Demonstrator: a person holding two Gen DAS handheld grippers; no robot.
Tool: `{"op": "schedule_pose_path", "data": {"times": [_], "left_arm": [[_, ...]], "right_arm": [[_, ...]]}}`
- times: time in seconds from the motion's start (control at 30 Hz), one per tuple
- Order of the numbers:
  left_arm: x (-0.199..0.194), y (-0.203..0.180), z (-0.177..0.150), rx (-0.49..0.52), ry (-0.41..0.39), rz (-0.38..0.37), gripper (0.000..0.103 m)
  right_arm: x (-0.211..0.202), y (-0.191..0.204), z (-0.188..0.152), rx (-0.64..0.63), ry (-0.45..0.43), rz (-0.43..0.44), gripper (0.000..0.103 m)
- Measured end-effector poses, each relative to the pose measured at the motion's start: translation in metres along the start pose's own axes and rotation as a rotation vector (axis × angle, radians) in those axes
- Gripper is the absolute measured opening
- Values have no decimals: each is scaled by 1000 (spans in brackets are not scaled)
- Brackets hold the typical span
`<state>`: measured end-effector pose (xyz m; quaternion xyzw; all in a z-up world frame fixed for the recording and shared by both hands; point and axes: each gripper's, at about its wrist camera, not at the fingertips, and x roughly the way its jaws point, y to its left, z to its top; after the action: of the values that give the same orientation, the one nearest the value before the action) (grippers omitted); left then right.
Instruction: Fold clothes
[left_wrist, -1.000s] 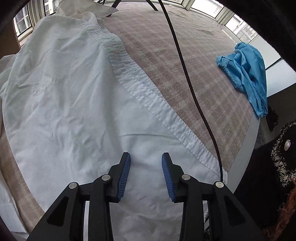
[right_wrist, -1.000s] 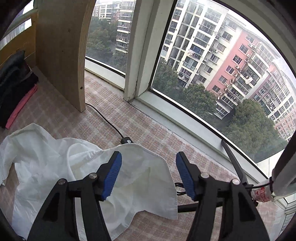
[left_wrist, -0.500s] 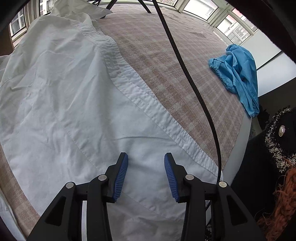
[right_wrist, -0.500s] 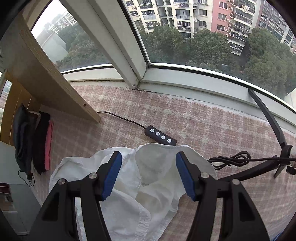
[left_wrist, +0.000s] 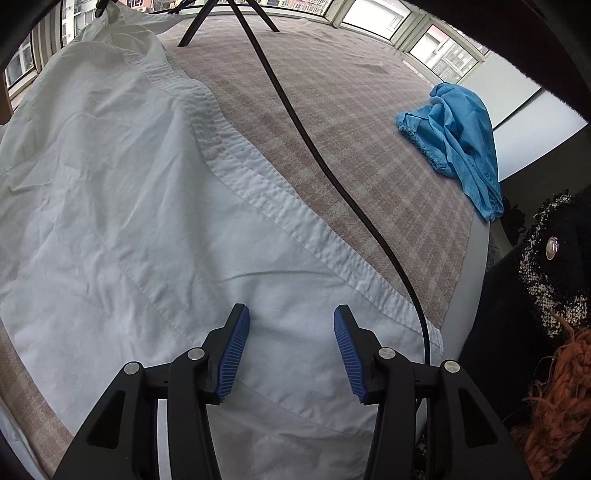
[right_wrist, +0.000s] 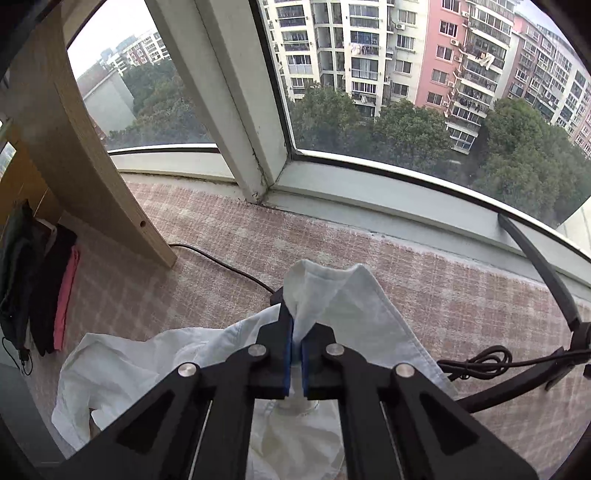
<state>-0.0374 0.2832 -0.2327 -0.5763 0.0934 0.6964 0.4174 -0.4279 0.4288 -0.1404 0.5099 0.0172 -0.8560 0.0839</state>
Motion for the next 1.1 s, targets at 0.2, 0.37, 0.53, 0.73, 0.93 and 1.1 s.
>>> {"op": "schedule_pose_path", "data": {"times": [0.2,0.37,0.53,0.73,0.93,1.1], "left_arm": [[0,1,1,-3,0,-11,46],[-1,3,0,-2,3,-14,47],[0,-2,1,16,16,12,49],[3,-12,1,63,30,52,56],[4,-14,3,65,34,65,57],[4,-15,3,61,31,68,57]], "right_arm": [[26,3,10,-236,-6,-252,4],[75,-3,1,-287,127,-432,36],[41,0,-5,-261,109,-382,43],[1,-8,-38,-65,162,3,43],[31,-7,-69,3,279,53,30],[54,-5,-88,43,337,46,31]]}}
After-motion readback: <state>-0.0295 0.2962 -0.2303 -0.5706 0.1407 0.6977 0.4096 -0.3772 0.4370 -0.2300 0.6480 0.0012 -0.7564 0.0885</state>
